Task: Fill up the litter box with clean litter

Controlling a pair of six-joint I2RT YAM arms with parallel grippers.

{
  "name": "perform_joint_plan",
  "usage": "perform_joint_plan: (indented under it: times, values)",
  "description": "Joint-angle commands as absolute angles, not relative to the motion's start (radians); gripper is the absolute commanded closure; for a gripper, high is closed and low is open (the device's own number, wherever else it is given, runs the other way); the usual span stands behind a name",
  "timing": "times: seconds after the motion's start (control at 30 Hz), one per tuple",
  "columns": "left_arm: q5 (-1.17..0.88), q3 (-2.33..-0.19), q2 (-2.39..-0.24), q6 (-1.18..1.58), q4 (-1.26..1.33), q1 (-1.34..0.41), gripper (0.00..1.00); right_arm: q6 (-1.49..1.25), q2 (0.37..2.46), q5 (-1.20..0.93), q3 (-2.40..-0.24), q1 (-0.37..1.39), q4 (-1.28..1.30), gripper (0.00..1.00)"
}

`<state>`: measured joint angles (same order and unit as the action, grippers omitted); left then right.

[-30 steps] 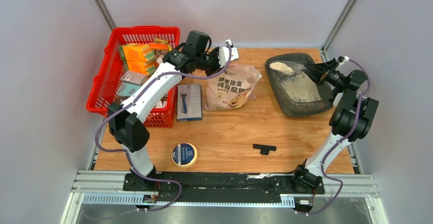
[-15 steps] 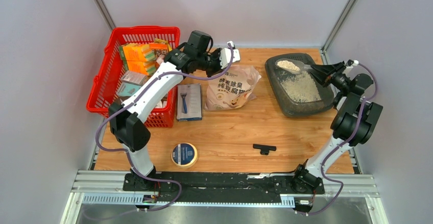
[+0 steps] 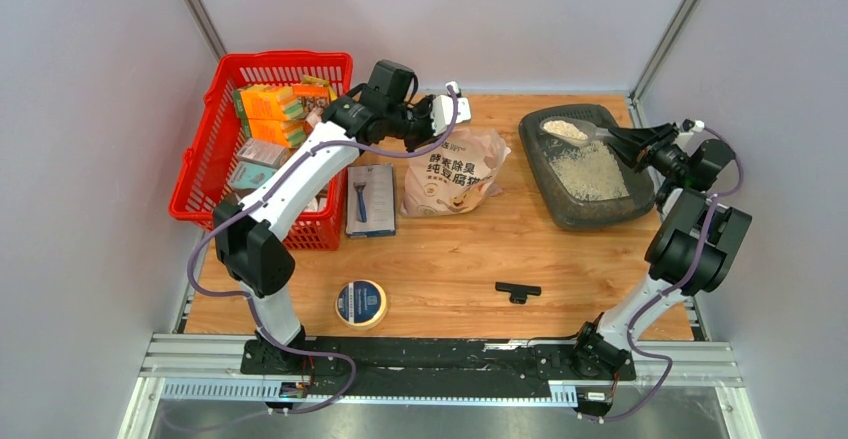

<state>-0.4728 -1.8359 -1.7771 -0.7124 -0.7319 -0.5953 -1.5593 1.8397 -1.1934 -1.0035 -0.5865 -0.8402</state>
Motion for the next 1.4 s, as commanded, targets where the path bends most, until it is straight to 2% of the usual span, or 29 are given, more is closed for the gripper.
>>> perform_joint_plan:
  times: [0.0,0.37,0.57,0.83,1.13,1.37]
  values:
    - [-0.518,-1.827,-1.723,-0.724,-0.643,-0.604,1.00,-1.421,1.749,-1.175,-1.071,-0.583,-0.645,1.00]
    - [-0.502,-1.864,-1.732,-0.755,-0.707,-0.604,1.00,-1.384,1.778,-1.060,-1.065,-0.609,-0.658,1.00]
    - [-0.497,-1.867,-1.730,-0.736,-0.712,-0.607,1.00,-1.188,1.763,-0.884,-1.062,-0.607,-0.436,1.00]
    - [-0.497,-1.766,-1.677,-0.752,-0.663,-0.607,1.00,-0.947,1.635,-0.672,-1.023,-0.600,-0.215,1.00]
    - [-0.537,-1.692,-1.641,-0.706,-0.576,-0.609,1.00,-0.546,1.511,-0.462,-1.069,-0.508,0.083,1.00]
    - [-0.555,-1.602,-1.597,-0.634,-0.480,-0.609,1.00,-0.514,1.522,-0.380,-1.126,-0.473,0.136,1.00]
